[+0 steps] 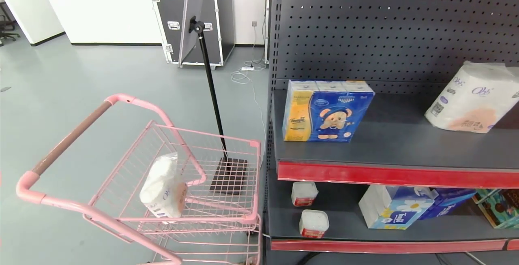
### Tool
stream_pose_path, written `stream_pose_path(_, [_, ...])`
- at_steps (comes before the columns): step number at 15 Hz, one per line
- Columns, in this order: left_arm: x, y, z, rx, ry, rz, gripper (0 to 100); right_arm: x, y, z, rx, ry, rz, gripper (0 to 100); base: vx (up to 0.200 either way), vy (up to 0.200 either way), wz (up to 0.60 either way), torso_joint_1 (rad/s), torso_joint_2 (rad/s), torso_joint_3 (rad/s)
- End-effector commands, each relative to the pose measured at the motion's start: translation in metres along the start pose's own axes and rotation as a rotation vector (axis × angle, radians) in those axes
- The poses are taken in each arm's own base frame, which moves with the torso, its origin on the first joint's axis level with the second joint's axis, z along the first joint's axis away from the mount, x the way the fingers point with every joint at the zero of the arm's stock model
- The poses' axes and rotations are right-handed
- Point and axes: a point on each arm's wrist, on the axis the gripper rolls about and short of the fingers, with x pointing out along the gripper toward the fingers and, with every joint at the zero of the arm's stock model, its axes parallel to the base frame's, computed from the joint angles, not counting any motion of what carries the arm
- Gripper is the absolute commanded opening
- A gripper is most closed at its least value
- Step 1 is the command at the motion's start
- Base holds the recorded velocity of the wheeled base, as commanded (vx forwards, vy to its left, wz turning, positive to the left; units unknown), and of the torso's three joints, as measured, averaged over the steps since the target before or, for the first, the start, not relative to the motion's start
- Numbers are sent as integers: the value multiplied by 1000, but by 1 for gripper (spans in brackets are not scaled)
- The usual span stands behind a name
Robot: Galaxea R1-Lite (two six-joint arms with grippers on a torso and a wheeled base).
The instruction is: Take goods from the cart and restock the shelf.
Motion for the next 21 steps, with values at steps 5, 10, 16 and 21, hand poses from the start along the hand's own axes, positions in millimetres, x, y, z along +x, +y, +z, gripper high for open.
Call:
stream_pose_path(5, [0, 0, 0, 0, 0, 0, 100, 0, 0, 0, 0, 1, 0, 100, 0, 40, 0, 0, 0, 0])
stream_pose_path(10, [0, 0, 0, 0, 0, 0, 100, 0, 0, 0, 0, 1, 0, 100, 0, 0, 0, 0, 0, 0])
stream_pose_path(16, [0, 0, 0, 0, 0, 0, 100, 0, 0, 0, 0, 1, 0, 100, 0, 0, 0, -96, 248, 153])
stream_pose_path(21, [0, 0, 0, -1, 0, 0, 100, 0, 0, 0, 2, 1, 0, 100, 0, 0, 0, -158, 421, 266])
